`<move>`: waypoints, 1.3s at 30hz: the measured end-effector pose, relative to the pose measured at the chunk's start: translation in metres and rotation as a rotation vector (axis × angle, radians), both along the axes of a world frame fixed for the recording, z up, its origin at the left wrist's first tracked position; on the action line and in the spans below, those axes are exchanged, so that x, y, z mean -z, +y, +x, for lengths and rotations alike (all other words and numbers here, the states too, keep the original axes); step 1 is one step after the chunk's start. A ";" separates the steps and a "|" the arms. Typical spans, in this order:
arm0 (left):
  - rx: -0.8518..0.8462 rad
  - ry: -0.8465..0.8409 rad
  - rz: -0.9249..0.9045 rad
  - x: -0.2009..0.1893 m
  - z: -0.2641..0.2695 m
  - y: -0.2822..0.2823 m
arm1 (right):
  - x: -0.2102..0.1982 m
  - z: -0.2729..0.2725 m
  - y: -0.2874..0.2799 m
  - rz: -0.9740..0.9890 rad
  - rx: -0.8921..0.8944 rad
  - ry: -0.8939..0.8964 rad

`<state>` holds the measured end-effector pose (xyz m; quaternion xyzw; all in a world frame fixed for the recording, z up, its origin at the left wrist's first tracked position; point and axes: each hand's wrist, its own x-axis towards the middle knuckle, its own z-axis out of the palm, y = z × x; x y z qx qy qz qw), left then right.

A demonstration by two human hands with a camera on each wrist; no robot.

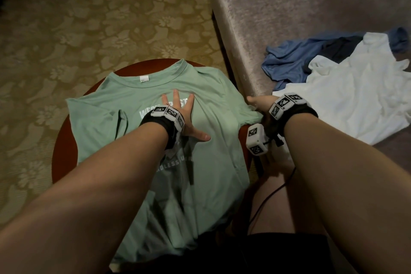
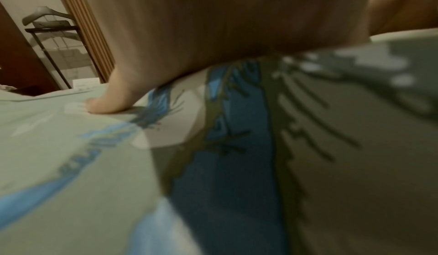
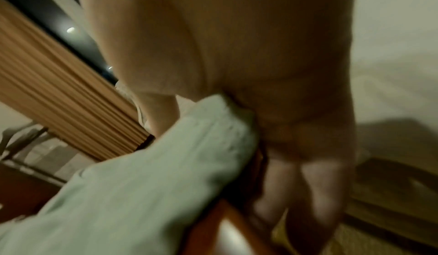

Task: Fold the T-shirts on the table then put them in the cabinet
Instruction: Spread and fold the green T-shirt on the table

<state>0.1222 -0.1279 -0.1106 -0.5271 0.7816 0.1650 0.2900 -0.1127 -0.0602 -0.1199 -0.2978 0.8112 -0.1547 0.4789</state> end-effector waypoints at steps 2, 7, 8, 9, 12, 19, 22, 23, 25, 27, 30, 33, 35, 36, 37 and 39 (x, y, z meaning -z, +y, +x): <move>-0.001 0.001 0.000 0.000 0.000 0.000 | 0.001 -0.004 -0.004 -0.005 0.029 -0.041; 0.001 0.006 -0.008 0.002 0.001 -0.001 | 0.002 -0.011 -0.007 -0.069 0.149 -0.105; 0.001 0.006 -0.011 0.003 0.001 -0.001 | 0.001 -0.012 -0.008 -0.061 0.172 -0.139; 0.001 0.006 -0.013 0.003 0.001 -0.001 | -0.002 -0.011 -0.007 -0.053 0.213 -0.191; 0.003 0.009 -0.013 0.005 0.001 -0.002 | -0.007 -0.007 -0.006 -0.025 0.230 -0.249; -0.002 0.006 -0.010 0.005 0.000 -0.002 | -0.005 -0.005 -0.009 -0.113 0.151 -0.195; 0.002 0.004 -0.004 0.005 0.001 -0.003 | -0.004 -0.008 -0.010 -0.218 0.163 -0.029; 0.003 0.005 -0.001 0.005 0.001 -0.003 | -0.005 -0.006 -0.011 -0.219 0.114 0.016; 0.008 0.003 0.002 0.004 0.001 -0.003 | -0.006 -0.002 -0.014 -0.274 0.072 0.091; 0.018 0.000 0.000 0.003 0.001 -0.003 | -0.009 0.004 -0.015 -0.355 0.123 0.127; 0.041 0.004 0.006 0.000 0.004 -0.005 | -0.015 0.009 -0.016 -0.373 0.083 0.243; 0.035 0.056 0.002 -0.002 0.012 -0.006 | -0.026 0.015 -0.018 -0.350 0.047 0.402; -0.001 0.098 -0.010 -0.001 0.017 -0.006 | -0.031 0.018 -0.018 -0.332 0.017 0.511; -0.017 0.116 -0.016 0.000 0.019 -0.006 | -0.033 0.019 -0.019 -0.313 0.008 0.550; -0.026 0.129 -0.019 0.002 0.022 -0.006 | -0.035 0.019 -0.020 -0.290 0.005 0.577; -0.026 0.139 -0.022 0.004 0.026 -0.004 | -0.038 0.023 -0.022 -0.248 0.006 0.599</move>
